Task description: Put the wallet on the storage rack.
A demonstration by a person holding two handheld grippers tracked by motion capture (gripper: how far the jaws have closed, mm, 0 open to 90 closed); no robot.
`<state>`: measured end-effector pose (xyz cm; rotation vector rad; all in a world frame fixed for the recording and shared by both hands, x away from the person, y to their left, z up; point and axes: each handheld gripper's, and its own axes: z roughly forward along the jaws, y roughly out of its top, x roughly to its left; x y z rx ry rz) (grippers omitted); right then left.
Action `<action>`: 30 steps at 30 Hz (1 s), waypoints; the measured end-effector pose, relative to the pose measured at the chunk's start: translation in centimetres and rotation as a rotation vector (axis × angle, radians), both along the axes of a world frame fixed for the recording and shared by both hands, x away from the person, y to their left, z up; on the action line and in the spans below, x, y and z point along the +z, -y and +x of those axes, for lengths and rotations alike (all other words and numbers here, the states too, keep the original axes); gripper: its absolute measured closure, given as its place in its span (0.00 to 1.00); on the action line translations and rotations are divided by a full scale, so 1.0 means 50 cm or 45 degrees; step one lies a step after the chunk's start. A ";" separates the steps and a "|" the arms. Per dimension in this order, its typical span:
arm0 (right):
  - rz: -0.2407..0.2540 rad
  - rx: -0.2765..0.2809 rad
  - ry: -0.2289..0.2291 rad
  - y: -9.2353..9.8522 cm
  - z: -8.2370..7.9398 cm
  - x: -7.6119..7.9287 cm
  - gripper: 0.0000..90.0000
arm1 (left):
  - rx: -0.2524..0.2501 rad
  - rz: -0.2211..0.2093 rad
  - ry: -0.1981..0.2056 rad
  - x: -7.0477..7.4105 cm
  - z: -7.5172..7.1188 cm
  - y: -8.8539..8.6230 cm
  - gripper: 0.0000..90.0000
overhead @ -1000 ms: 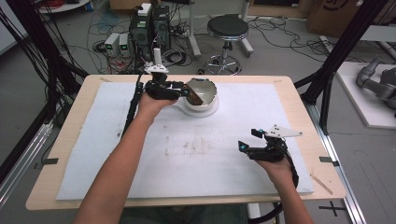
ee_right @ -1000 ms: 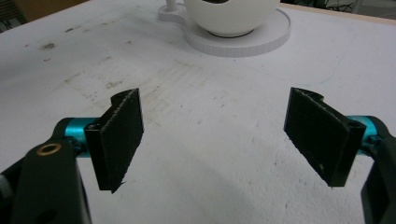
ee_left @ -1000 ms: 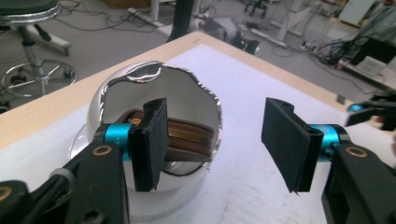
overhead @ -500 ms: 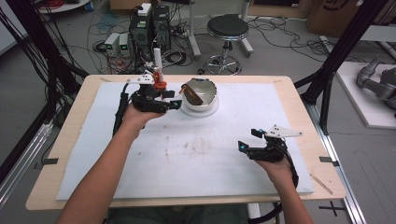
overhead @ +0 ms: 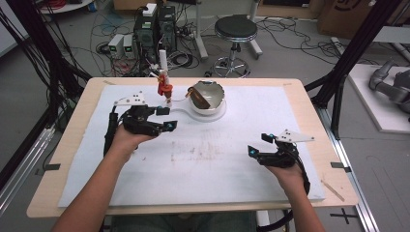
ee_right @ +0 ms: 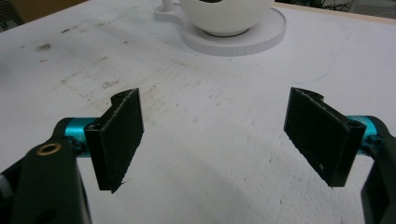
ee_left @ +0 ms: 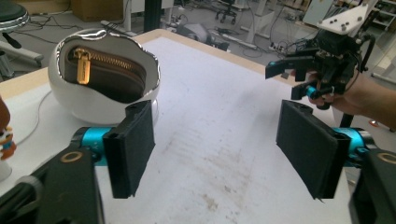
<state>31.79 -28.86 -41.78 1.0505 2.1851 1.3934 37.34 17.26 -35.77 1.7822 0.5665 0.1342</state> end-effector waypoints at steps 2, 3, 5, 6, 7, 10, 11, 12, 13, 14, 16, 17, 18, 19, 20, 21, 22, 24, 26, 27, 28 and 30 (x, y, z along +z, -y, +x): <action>0.003 -0.002 -0.001 0.000 0.001 0.000 0.22 | 0.013 0.007 0.001 -0.007 -0.012 -0.009 0.30; 0.006 0.001 -0.004 -0.001 0.000 0.000 0.22 | 0.019 -0.005 -0.002 -0.012 -0.017 -0.014 0.29; 0.005 0.001 -0.003 -0.002 0.000 0.000 0.22 | 0.021 -0.003 -0.013 -0.022 -0.027 -0.023 0.28; 0.003 0.003 0.000 -0.003 0.000 0.000 0.22 | 0.021 0.001 -0.017 -0.028 -0.031 -0.027 0.28; 0.003 0.006 -0.003 -0.004 0.000 0.000 0.22 | 0.022 0.000 -0.021 -0.033 -0.034 -0.031 0.28; -0.005 0.009 -0.003 -0.005 0.001 -0.001 0.22 | 0.023 -0.014 -0.036 -0.050 -0.048 -0.045 0.28; -0.003 0.009 -0.007 -0.005 0.001 -0.002 0.22 | 0.023 -0.014 -0.042 -0.054 -0.053 -0.049 0.28; -0.004 0.009 -0.003 -0.004 0.001 -0.002 0.22 | 0.019 -0.014 -0.045 -0.058 -0.057 -0.054 0.28; -0.002 0.006 -0.006 -0.003 0.001 -0.003 0.22 | 0.020 -0.020 -0.049 -0.061 -0.061 -0.057 0.28; 0.000 0.007 -0.005 -0.003 0.001 -0.004 0.22 | 0.023 -0.024 -0.052 -0.066 -0.068 -0.062 0.28; 0.004 0.002 -0.007 0.000 0.001 -0.005 0.22 | 0.024 -0.023 -0.056 -0.075 -0.078 -0.070 0.28; 0.004 0.001 -0.008 0.002 0.002 -0.006 0.22 | 0.031 -0.022 -0.060 -0.080 -0.084 -0.073 0.28; 0.004 -0.003 -0.015 0.003 0.002 -0.007 0.22 | 0.031 -0.020 -0.061 -0.085 -0.089 -0.077 0.28; 0.003 -0.002 -0.007 0.004 0.003 -0.007 0.22 | 0.033 -0.024 -0.067 -0.090 -0.094 -0.081 0.27; 0.004 -0.003 -0.009 0.005 0.003 -0.007 0.22 | 0.040 -0.022 -0.069 -0.092 -0.097 -0.083 0.25; 0.005 -0.002 -0.011 0.005 0.003 -0.007 0.22 | 0.054 -0.011 -0.070 -0.095 -0.102 -0.086 0.24; 0.006 -0.005 -0.009 0.006 0.003 -0.007 0.22 | 0.060 -0.004 -0.070 -0.095 -0.105 -0.089 0.22; 0.005 -0.004 -0.012 0.006 0.003 -0.007 0.22 | 0.062 -0.003 -0.070 -0.094 -0.108 -0.093 0.22; 0.005 -0.002 -0.010 0.005 0.003 -0.007 0.22 | 0.059 -0.004 -0.065 -0.094 -0.112 -0.095 0.22; 0.004 -0.002 -0.009 0.005 0.003 -0.007 0.22 | 0.059 -0.006 -0.063 -0.095 -0.113 -0.095 0.22; 0.005 -0.003 -0.010 0.005 0.003 -0.007 0.22 | 0.054 -0.013 -0.061 -0.097 -0.115 -0.096 0.22; 0.006 -0.005 -0.011 0.006 0.003 -0.007 0.22 | 0.053 -0.006 -0.059 -0.099 -0.117 -0.097 0.22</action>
